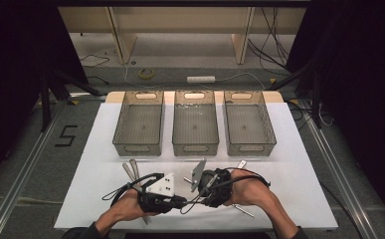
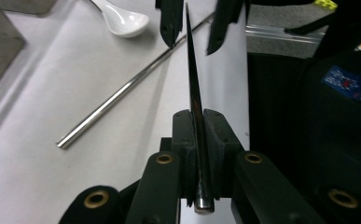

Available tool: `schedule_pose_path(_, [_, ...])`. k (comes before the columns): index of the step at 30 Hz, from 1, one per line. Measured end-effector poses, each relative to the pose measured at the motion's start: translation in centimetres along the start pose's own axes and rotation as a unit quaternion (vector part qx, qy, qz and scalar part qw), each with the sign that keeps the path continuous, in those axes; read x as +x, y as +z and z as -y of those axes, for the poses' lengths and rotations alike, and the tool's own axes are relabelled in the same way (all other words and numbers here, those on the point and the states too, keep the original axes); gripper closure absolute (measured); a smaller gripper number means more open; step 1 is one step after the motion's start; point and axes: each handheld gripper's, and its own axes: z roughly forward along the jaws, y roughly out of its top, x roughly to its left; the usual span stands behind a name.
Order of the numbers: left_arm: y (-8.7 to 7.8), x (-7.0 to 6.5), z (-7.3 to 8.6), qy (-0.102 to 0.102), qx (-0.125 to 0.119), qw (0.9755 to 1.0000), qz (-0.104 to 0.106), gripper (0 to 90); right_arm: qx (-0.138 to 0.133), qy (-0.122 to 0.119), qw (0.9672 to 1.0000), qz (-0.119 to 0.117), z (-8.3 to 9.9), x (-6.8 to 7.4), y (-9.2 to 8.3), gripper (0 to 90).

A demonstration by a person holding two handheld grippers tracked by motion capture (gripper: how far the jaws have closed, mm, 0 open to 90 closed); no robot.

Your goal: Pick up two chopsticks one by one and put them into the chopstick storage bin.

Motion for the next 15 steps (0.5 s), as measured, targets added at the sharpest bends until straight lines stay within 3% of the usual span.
schedule_pose_path(4, [-0.4, 0.2, 0.1, -0.01, -0.004, 0.9999, -0.011, 83.1, -0.044, 0.038, 0.998, 0.023, 0.6, -0.5, -1.3, 50.8])
schedule_pose_path(11, [-2.0, 0.4, 0.0, -0.02, -0.043, 0.9987, -0.022, 83.2, -0.128, 0.095, 0.986, 0.049, 1.6, -0.7, -3.5, 41.3])
schedule_pose_path(15, [-2.8, 0.6, 0.0, -0.028, -0.063, 0.9972, -0.032, 83.2, -0.151, 0.117, 0.9785, 0.076, 2.5, -0.5, -4.6, 36.8])
